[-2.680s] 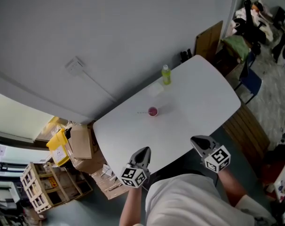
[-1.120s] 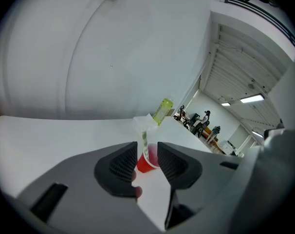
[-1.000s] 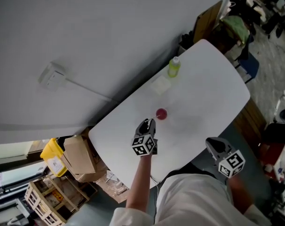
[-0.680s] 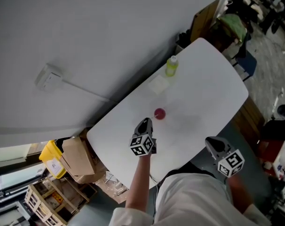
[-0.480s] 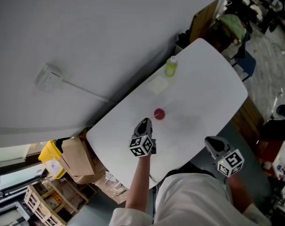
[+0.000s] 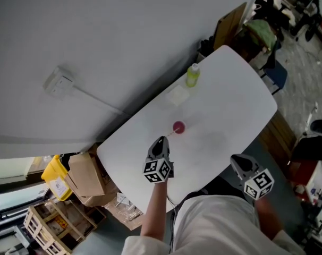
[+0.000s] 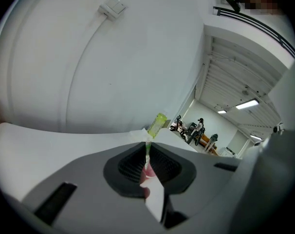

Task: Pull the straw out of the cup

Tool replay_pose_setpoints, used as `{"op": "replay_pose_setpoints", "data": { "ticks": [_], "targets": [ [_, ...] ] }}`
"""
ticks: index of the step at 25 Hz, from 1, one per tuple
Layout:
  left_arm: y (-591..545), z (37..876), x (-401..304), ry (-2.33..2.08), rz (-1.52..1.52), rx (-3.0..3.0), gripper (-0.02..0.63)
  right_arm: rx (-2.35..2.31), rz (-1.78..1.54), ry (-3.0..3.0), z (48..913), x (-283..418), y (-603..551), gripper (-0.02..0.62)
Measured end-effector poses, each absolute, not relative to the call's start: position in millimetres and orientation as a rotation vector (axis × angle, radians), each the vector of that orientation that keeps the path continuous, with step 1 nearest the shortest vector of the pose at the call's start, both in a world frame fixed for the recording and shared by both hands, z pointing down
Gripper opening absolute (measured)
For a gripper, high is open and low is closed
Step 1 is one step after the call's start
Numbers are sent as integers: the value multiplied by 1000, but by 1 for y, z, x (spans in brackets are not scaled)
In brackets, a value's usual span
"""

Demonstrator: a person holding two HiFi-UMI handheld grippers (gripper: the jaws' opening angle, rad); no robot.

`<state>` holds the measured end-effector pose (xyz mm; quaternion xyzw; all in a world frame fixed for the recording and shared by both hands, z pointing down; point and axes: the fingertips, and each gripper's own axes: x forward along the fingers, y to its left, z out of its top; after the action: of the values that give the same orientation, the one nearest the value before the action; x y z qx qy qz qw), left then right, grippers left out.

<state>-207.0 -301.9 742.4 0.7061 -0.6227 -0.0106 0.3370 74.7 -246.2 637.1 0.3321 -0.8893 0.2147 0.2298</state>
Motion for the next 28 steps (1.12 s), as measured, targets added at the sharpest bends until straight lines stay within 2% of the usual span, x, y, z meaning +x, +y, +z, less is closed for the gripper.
{"op": "replay_pose_setpoints", "data": {
  "ticks": [11,28],
  "targets": [
    [-267,694,-197,-1730,-52,1832,25,817,581,-2551,630,95,-247,41],
    [-156,635,-132,-2001,-127,1673,25,572,494,-2668,614,169,-216,40]
  ]
}}
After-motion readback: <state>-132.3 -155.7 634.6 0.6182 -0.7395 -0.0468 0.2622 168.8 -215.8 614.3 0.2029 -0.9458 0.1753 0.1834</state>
